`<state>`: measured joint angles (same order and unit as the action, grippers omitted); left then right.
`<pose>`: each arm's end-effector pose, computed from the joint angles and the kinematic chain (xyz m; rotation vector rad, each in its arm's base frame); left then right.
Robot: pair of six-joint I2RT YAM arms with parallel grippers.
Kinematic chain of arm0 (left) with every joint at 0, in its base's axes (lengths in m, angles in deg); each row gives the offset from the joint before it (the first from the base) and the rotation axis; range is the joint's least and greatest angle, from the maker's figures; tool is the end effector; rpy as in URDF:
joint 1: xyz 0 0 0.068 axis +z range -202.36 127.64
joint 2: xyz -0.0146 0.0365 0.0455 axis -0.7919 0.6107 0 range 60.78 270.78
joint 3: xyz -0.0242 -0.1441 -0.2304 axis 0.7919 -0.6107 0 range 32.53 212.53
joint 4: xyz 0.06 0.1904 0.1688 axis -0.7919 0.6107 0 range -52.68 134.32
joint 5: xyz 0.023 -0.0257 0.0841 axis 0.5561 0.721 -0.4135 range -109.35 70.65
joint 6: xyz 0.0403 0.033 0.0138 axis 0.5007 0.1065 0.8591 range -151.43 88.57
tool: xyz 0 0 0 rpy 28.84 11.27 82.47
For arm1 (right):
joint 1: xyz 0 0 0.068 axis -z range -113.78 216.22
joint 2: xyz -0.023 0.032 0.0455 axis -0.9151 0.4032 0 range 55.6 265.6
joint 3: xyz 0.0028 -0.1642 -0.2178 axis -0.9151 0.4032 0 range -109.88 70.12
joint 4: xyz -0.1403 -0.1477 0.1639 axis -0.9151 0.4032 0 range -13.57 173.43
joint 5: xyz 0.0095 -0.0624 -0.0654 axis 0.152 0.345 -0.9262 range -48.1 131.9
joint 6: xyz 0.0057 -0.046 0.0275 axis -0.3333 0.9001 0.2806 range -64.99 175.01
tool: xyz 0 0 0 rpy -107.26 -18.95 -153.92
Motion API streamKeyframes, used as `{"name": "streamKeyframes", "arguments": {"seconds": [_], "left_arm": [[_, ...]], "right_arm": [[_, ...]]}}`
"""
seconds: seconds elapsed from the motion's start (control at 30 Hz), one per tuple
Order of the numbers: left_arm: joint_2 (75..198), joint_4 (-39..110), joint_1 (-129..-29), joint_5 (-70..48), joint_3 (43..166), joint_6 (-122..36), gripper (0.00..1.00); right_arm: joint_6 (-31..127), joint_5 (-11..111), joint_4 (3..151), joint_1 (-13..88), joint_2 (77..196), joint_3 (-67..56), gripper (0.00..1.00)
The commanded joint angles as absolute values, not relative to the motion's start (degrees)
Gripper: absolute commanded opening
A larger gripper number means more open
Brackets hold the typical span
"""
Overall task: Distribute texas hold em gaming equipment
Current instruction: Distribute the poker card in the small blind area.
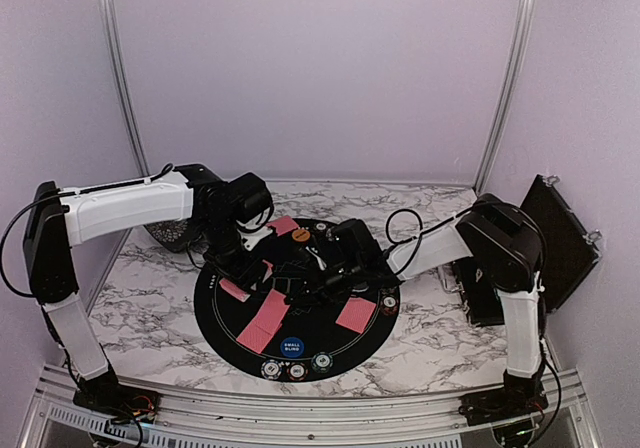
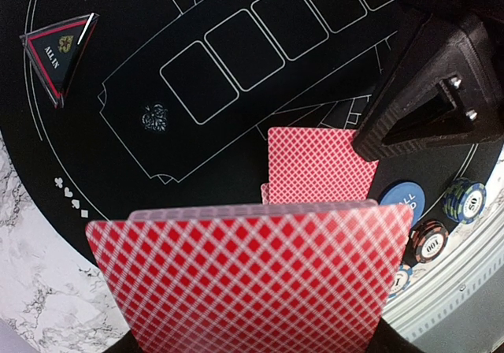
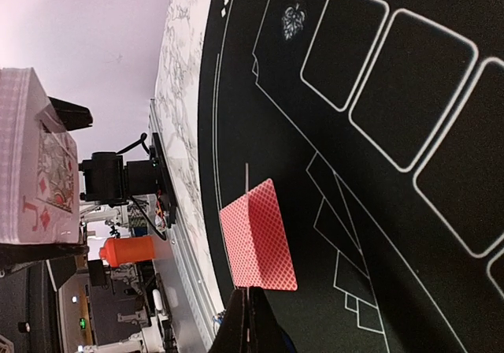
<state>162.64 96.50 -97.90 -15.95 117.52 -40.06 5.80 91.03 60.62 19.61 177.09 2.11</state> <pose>0.2453 -0.2532 0.2520 0.9414 2.7873 -0.2418 0.2750 0.3303 0.1179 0.5148 -2.5638 -1.7119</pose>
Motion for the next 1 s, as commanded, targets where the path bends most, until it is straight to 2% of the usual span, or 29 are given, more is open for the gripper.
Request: {"name": "streamKeyframes", "arguments": {"seconds": [0.0, 0.97], "left_arm": [[160.11, 96.45, -97.54, -16.29, 117.08, -40.03, 0.57], [161.0, 96.4, -97.54, -15.29, 117.08, -39.08, 0.57]], "right_arm": [[7.17, 91.13, 61.5, 18.02, 178.69, -1.28, 0.0], [12.72, 88.4, 71.45, 15.25, 179.2, -3.54, 0.04]]}}
